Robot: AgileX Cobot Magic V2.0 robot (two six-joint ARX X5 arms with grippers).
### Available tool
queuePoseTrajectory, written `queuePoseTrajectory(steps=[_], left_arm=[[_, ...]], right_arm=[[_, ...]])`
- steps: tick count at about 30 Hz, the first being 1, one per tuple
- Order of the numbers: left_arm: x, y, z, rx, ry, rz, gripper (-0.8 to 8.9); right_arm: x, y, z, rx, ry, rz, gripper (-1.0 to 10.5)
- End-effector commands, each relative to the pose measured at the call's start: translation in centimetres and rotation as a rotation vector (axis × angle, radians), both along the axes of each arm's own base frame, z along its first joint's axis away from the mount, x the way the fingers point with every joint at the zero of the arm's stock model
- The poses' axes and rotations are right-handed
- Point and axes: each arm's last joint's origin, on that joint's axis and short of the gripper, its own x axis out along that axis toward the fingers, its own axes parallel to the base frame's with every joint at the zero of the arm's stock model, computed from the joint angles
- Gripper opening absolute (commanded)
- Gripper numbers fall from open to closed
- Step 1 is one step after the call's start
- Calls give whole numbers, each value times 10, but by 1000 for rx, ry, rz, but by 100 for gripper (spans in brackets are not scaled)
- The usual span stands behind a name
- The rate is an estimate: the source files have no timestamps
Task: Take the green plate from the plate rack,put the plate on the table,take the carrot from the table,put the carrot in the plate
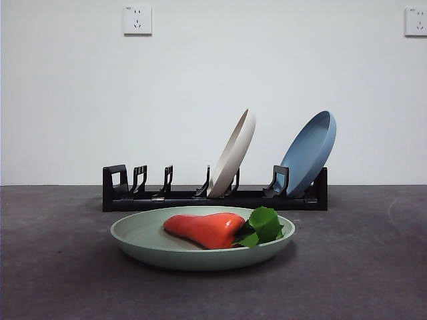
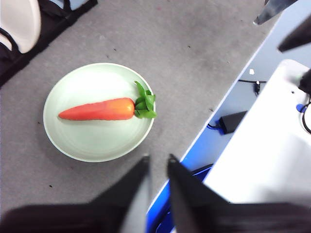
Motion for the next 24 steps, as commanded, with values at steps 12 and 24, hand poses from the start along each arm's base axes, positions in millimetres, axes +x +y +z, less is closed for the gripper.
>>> queuePoseTrajectory(steps=[12, 24], left_arm=[[-1, 0, -1, -1, 3, -8, -3], [0, -1, 0, -11, -6, -10, -3]], right_arm=[[-1, 0, 0, 8, 3, -11, 1], [-1, -1, 0, 8, 3, -11, 1]])
